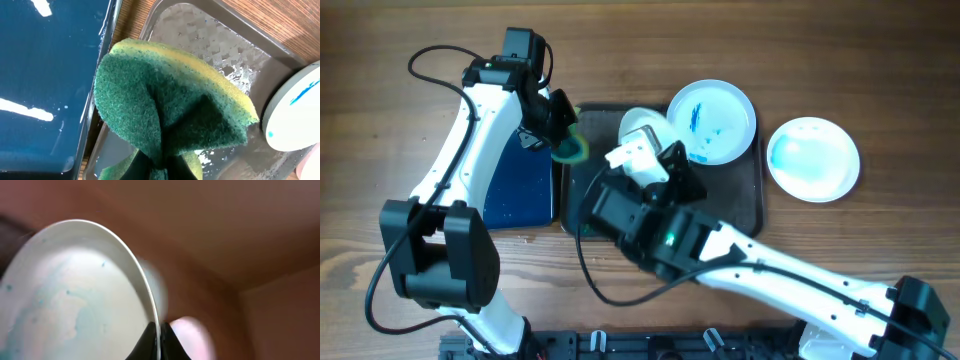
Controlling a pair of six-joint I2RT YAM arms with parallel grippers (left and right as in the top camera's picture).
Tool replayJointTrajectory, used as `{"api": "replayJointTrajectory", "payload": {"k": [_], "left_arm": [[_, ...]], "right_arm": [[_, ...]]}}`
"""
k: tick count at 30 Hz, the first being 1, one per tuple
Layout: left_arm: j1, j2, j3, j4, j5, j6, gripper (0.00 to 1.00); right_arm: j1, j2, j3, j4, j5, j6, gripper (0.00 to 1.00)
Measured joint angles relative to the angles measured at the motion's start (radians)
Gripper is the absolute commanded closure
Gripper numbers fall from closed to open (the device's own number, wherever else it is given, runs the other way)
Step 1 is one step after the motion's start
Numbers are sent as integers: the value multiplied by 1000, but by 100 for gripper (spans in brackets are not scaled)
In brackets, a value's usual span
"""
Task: Clean dirty plates on tray and stack at the side
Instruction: 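Carry the cleaned plate right and set it on the side stack, then grasp the last stained plate on the dark tray with the right gripper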
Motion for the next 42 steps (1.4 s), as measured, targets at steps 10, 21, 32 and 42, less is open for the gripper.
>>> {"api": "replayJointTrajectory", "payload": {"k": [10, 21, 32, 42], "left_arm": [[0, 0, 0, -2, -3, 0, 96], [-3, 0, 0, -8, -3, 0, 96], [-10, 0, 0, -6, -3, 0, 96], [-18, 0, 0, 27, -3, 0, 96]], "right_arm": [[-658, -6, 0, -12, -991, 115, 96], [-1321, -19, -29, -97, -979, 181, 95], [-1455, 85, -91, -45, -951, 175, 83], [-1400, 121, 38, -78, -1225, 60, 60]]}}
